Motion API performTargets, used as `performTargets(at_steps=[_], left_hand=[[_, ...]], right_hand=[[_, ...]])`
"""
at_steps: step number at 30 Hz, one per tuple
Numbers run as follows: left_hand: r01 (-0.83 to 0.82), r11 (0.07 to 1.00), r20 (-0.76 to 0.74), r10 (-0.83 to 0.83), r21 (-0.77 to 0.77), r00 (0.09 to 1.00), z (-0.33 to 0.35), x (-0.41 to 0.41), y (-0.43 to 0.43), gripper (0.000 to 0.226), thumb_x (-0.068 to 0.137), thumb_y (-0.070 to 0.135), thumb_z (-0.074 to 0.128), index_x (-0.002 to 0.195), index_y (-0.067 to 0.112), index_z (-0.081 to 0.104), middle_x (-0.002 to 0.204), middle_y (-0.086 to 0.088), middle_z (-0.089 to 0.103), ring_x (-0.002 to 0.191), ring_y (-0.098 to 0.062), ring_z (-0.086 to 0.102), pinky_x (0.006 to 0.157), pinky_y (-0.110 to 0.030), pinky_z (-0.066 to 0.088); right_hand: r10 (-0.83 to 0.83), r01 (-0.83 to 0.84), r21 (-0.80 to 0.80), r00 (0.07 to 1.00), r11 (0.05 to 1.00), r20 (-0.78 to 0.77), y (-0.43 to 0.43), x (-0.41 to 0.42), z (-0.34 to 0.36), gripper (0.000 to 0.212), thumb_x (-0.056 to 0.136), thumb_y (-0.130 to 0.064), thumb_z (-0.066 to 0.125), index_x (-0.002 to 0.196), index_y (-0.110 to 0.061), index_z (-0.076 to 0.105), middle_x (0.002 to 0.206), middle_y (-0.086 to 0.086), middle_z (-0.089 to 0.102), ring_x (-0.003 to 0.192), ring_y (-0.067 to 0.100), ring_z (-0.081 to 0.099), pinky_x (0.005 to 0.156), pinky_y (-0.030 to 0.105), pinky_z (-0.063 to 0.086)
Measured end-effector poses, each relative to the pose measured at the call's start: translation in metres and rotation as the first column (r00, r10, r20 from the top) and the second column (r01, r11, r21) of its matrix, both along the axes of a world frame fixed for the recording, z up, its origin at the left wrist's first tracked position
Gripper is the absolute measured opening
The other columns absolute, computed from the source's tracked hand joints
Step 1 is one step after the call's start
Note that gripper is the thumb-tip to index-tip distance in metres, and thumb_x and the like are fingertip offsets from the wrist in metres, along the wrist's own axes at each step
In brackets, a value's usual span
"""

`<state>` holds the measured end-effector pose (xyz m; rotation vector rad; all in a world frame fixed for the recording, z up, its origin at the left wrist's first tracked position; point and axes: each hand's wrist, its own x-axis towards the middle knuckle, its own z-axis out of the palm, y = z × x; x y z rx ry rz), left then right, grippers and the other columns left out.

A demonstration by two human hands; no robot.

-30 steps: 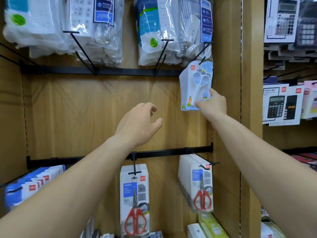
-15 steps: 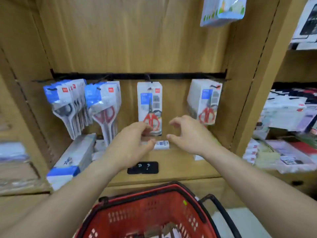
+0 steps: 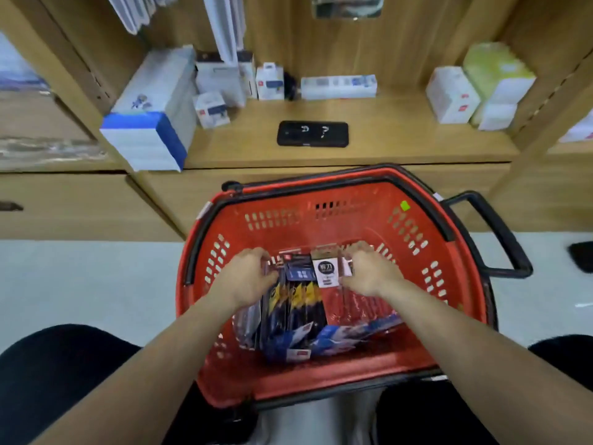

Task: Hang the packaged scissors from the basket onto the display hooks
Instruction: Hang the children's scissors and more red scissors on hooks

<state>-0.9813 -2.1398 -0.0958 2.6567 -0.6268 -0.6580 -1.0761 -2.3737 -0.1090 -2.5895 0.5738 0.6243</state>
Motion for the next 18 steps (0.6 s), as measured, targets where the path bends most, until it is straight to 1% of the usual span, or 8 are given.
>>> performTargets(at_steps=[2, 4, 6, 8, 10, 13, 16, 18], left_hand=[[-0.007, 0.999, -0.061, 0.01, 0.039, 0.998, -0.027, 0.003, -0.003, 0.037, 0.097, 0.031, 0.064, 0.128, 0.012, 0.062, 0.121, -0.01, 0.065, 0.114, -0.029, 0.062, 0.095, -0.036, 0.051], [-0.01, 0.998, -0.118, 0.017, 0.065, 0.993, -0.05, 0.005, -0.012, 0.032, 0.096, 0.031, 0.065, 0.123, 0.014, 0.062, 0.117, -0.01, 0.066, 0.111, -0.031, 0.063, 0.095, -0.038, 0.051], [-0.026, 0.998, -0.157, 0.035, 0.061, 0.987, -0.072, 0.007, -0.028, 0.036, 0.096, 0.032, 0.066, 0.128, 0.016, 0.06, 0.114, -0.009, 0.067, 0.105, -0.029, 0.064, 0.097, -0.039, 0.05], [-0.064, 0.998, -0.223, 0.068, 0.026, 0.972, -0.093, 0.007, -0.049, 0.047, 0.096, 0.032, 0.067, 0.138, 0.013, 0.055, 0.122, -0.01, 0.067, 0.103, -0.027, 0.065, 0.093, -0.036, 0.052], [-0.112, 0.994, -0.326, 0.103, -0.008, 0.94, -0.112, 0.003, -0.07, 0.051, 0.097, 0.034, 0.068, 0.141, 0.014, 0.051, 0.128, -0.01, 0.066, 0.1, -0.027, 0.067, 0.088, -0.034, 0.055], [-0.204, 0.978, -0.46, 0.161, -0.044, 0.873, -0.14, -0.008, -0.098, 0.052, 0.093, 0.04, 0.073, 0.135, 0.016, 0.052, 0.123, -0.008, 0.07, 0.102, -0.028, 0.069, 0.087, -0.033, 0.055], [-0.296, 0.953, -0.444, 0.239, -0.062, 0.864, -0.16, -0.018, -0.109, 0.055, 0.089, 0.039, 0.077, 0.132, 0.015, 0.053, 0.123, -0.007, 0.068, 0.107, -0.026, 0.067, 0.085, -0.031, 0.052], [-0.349, 0.933, -0.446, 0.277, -0.087, 0.851, -0.169, -0.021, -0.109, 0.057, 0.084, 0.034, 0.082, 0.129, 0.016, 0.053, 0.122, -0.006, 0.068, 0.111, -0.024, 0.066, 0.09, -0.032, 0.053]], right_hand=[[0.001, 0.001, 0.035, 0.999, 0.999, -0.053, -0.003, 0.004, -0.028, 0.061, 0.091, -0.042, 0.07, 0.144, -0.018, 0.05, 0.148, 0.021, 0.05, 0.133, 0.039, 0.053, 0.107, 0.04, 0.046], [-0.04, 0.045, 0.038, 0.992, 0.998, -0.124, -0.011, 0.008, -0.053, 0.072, 0.095, -0.051, 0.066, 0.151, -0.013, 0.043, 0.158, 0.023, 0.038, 0.144, 0.04, 0.04, 0.117, 0.043, 0.037], [-0.151, 0.159, 0.028, 0.972, 0.987, -0.18, -0.023, 0.01, -0.073, 0.094, 0.09, -0.062, 0.066, 0.158, -0.01, 0.029, 0.163, 0.022, 0.03, 0.149, 0.041, 0.03, 0.122, 0.046, 0.03], [-0.325, 0.343, 0.056, 0.924, 0.938, -0.201, -0.035, 0.009, -0.087, 0.104, 0.087, -0.058, 0.073, 0.162, -0.011, 0.018, 0.164, 0.022, 0.024, 0.15, 0.044, 0.025, 0.123, 0.049, 0.029], [-0.465, 0.495, 0.093, 0.855, 0.864, -0.232, -0.045, 0.005, -0.096, 0.098, 0.089, -0.044, 0.077, 0.16, -0.007, 0.021, 0.164, 0.023, 0.023, 0.149, 0.044, 0.03, 0.122, 0.048, 0.032], [-0.559, 0.62, 0.163, 0.772, 0.768, -0.303, -0.054, -0.001, -0.11, 0.086, 0.092, -0.034, 0.075, 0.155, -0.001, 0.027, 0.156, 0.022, 0.041, 0.142, 0.04, 0.044, 0.116, 0.045, 0.037], [-0.588, 0.657, 0.199, 0.746, 0.727, -0.313, -0.056, 0.0, -0.12, 0.089, 0.093, -0.04, 0.074, 0.157, -0.002, 0.025, 0.155, 0.02, 0.044, 0.141, 0.038, 0.045, 0.115, 0.046, 0.038], [-0.592, 0.658, 0.209, 0.747, 0.724, -0.303, -0.055, 0.003, -0.121, 0.09, 0.093, -0.047, 0.072, 0.158, -0.004, 0.027, 0.153, 0.021, 0.048, 0.136, 0.037, 0.052, 0.106, 0.043, 0.047]])
